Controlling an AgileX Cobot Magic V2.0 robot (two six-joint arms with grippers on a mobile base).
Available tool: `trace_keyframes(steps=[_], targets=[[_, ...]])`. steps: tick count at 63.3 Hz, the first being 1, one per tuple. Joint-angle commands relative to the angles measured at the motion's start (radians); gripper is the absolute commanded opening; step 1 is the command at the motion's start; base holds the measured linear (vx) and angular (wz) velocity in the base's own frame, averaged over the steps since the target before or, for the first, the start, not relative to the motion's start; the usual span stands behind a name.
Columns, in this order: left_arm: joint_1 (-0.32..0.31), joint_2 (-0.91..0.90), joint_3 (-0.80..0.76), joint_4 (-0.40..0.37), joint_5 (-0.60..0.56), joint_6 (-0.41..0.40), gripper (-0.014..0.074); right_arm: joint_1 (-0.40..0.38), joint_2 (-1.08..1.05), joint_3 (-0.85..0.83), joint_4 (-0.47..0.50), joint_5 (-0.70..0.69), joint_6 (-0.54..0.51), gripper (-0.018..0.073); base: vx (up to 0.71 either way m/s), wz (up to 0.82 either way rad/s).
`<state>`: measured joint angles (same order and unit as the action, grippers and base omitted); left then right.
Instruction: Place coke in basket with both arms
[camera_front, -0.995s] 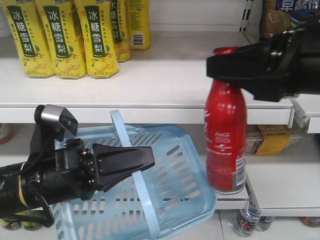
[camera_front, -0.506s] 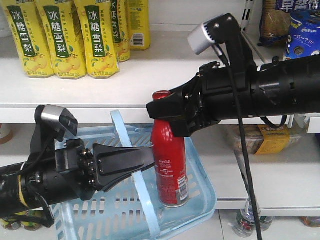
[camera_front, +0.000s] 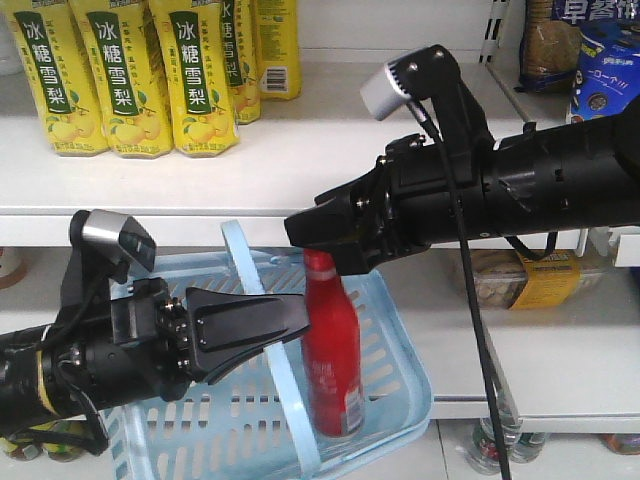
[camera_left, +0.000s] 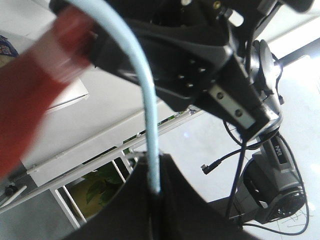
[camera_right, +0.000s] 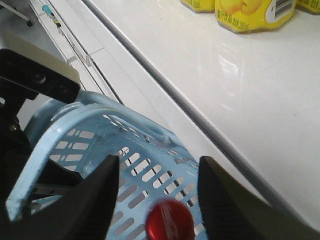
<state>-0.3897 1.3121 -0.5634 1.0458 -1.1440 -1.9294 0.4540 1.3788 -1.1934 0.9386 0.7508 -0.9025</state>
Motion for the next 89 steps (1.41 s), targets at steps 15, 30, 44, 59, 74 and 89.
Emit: trace_keyframes(steps=[15,30,44,59,74,89], targets=[[-0.002,-0.029,-0.024,-0.069,-0.237,0.008,-0.0006,-0.005,-0.059,-0.035,0.037,-0.103,-0.004,0.0592,0.00,0.00],[-0.002,-0.029,-0.024,-0.069,-0.237,0.008,-0.0006,-0.005,-0.195,-0.035,-0.036,-0.345,0.052,0.0346,0.00,0.00],[-0.002,-0.029,-0.024,-0.069,-0.237,0.008,-0.0006,-0.004,-0.344,-0.035,-0.344,-0.219,0.263,-0.0014,0.00,0.00],[-0.002,-0.029,-0.024,-0.069,-0.237,0.008,-0.0006,-0.004,-0.582,0.074,-0.812,-0.066,0.644,-0.0003,0.00,0.00],[-0.002,-0.029,-0.024,-0.069,-0.237,0.008,-0.0006,-0.004,-0.862,0.480,-1.084,-0.138,0.948,-0.0003,0.00,0.00],[-0.002,-0.029,-0.024,-0.069,-0.237,0.008,-0.0006,-0.004,-1.055,0.683,-1.259,-0.130,1.183,-0.0003,0.00,0.00]])
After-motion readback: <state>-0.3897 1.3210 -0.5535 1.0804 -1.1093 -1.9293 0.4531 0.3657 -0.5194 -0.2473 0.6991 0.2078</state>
